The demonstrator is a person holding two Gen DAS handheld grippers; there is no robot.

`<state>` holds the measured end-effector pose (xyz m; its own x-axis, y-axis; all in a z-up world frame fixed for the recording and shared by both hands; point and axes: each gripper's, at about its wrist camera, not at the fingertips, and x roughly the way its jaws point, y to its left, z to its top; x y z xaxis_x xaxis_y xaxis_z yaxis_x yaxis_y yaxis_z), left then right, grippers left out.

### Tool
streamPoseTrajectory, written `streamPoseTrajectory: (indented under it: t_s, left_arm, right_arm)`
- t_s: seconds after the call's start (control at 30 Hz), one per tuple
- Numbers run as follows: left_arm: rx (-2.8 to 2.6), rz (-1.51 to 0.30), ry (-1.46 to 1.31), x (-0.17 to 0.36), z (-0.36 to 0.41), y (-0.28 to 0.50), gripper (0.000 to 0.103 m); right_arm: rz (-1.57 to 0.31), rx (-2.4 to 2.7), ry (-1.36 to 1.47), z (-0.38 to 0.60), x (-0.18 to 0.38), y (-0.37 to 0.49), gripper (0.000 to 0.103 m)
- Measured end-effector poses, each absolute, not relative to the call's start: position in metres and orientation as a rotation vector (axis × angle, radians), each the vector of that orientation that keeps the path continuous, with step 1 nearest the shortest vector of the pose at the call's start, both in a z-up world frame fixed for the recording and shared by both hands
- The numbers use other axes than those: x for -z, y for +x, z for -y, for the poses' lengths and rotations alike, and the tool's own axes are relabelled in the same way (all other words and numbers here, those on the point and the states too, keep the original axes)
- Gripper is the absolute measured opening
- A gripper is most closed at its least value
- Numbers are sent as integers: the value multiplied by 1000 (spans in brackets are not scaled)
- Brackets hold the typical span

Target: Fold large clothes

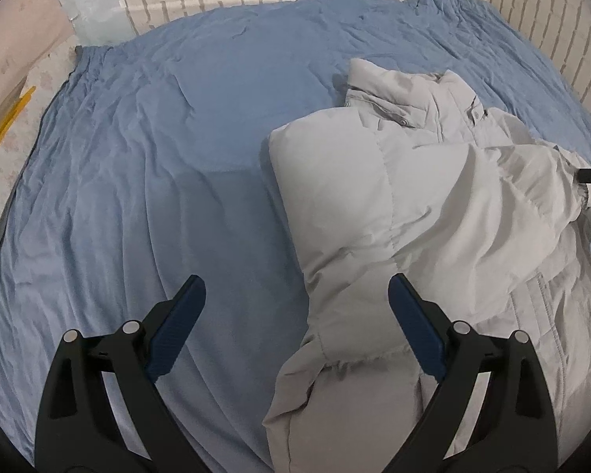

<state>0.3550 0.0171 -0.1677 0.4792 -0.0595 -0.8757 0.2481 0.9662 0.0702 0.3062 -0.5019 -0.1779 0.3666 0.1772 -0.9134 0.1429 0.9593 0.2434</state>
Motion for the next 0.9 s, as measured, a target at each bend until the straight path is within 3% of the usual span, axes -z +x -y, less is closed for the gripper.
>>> streamPoseTrajectory:
  t_s: [0.07,0.1,0.13,0.17,0.27,0.33,0.4,0.5,0.53,0.57,0.7,0.8,0.87,0.9]
  left_arm:
    - [187,-1044,211,165,-17,352,93]
    - [183,-1036,216,164,-18,352,93]
    - [180,-1033,217,163,-18,353,93]
    - [175,-1030,212,162,-19,353,93]
    - [168,-1025,182,160,-24,357,93]
    - [159,-1019,162,161,-27,360,93]
    - [158,-1021,148,162,-28,361,93]
    - [150,-1021,144,166,-28,360,93]
    - [150,-1021,142,166,-28,359,93]
    - [154,-1020,138,167,-29,358,93]
    - [143,-1012,149,165,-18,364,89]
    - [180,-1020,106,162,1,369,67]
    - [209,-1042,89,164,17,372,43]
    - [221,-1055,88,166,26,372,41]
  right_arm:
    - [-1237,-52,452,505,197,310,66]
    - [-1242,-57,487,502,204,311,59]
    - [-1222,-64,449,495,203,311,41]
    - [-1181,-59,367,485,195,312,13]
    - [-1050,-11,149,453,162,304,10]
    - [-936,116,-129,433,138,299,10]
    - [-937,207,-329,425,142,302,11]
    - [-1040,327,-300,450,163,310,24]
    - [-1062,384,-280,462,167,308,47]
    - [-1075,405,-198,476,167,303,60]
    - [-1043,248,93,497,155,286,60]
    - [-1003,118,84,459,146,293,61]
    - [-994,-1,89,426,148,302,62]
    - [-1000,-28,81,414,152,305,62]
